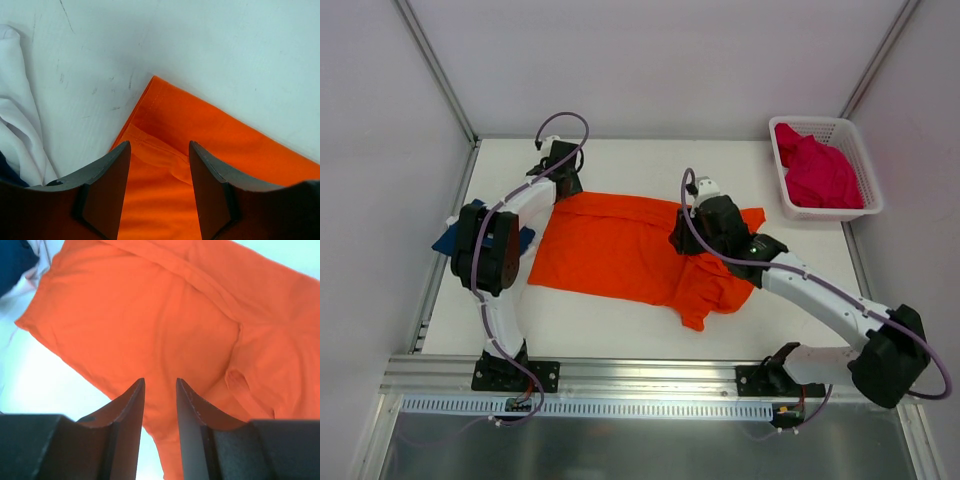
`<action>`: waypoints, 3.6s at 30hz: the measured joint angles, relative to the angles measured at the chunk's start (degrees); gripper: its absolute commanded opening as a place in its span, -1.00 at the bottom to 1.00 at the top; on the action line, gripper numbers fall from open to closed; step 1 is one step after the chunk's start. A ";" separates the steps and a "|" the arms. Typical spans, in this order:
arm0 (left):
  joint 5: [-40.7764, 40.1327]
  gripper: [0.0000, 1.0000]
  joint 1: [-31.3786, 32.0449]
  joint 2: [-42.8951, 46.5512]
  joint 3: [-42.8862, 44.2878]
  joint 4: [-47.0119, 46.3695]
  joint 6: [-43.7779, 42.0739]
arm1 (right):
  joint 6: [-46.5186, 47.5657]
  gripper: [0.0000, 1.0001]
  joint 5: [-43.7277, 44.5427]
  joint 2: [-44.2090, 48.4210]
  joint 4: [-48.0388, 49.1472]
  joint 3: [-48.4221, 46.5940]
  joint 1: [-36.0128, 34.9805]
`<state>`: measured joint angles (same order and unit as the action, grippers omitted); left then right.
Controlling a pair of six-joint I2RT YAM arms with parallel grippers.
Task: Fold and stack the t-shirts
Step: Fold the flattened tshirt in 1/3 of the way
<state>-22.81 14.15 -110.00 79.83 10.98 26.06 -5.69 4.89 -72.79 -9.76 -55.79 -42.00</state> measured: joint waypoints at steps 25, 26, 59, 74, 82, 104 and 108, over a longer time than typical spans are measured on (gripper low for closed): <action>-1.53 -0.56 -0.44 -6.86 4.55 4.87 -1.03 | -1.79 -0.28 12.41 30.34 -14.12 11.30 -1.49; -1.53 -0.64 -0.66 -7.06 4.72 4.98 -0.83 | -1.90 -0.28 12.70 31.10 -14.43 11.54 -1.49; -1.68 -1.00 -0.74 -0.20 -5.77 7.82 1.62 | -2.58 -0.29 15.87 16.13 -8.48 13.25 -1.51; -1.70 -1.00 -0.59 1.18 -6.16 7.82 1.60 | 0.46 -0.99 13.44 -33.79 1.79 -23.15 1.03; -1.70 -1.00 -0.59 1.18 -6.16 7.82 1.60 | 0.81 -0.99 10.10 -48.59 -0.79 -39.71 1.97; -1.70 -1.00 -0.59 1.18 -6.16 7.82 1.57 | 0.31 -0.99 5.51 -50.64 -1.51 -33.97 1.99; -1.70 -1.00 -0.59 1.18 -6.16 7.82 1.57 | 0.17 -0.99 4.94 -48.41 -1.49 -30.80 1.68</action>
<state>-24.51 13.56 -108.81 73.67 18.81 27.64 -5.52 9.82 -121.21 -11.25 -86.59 -40.32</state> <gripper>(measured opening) 0.006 0.009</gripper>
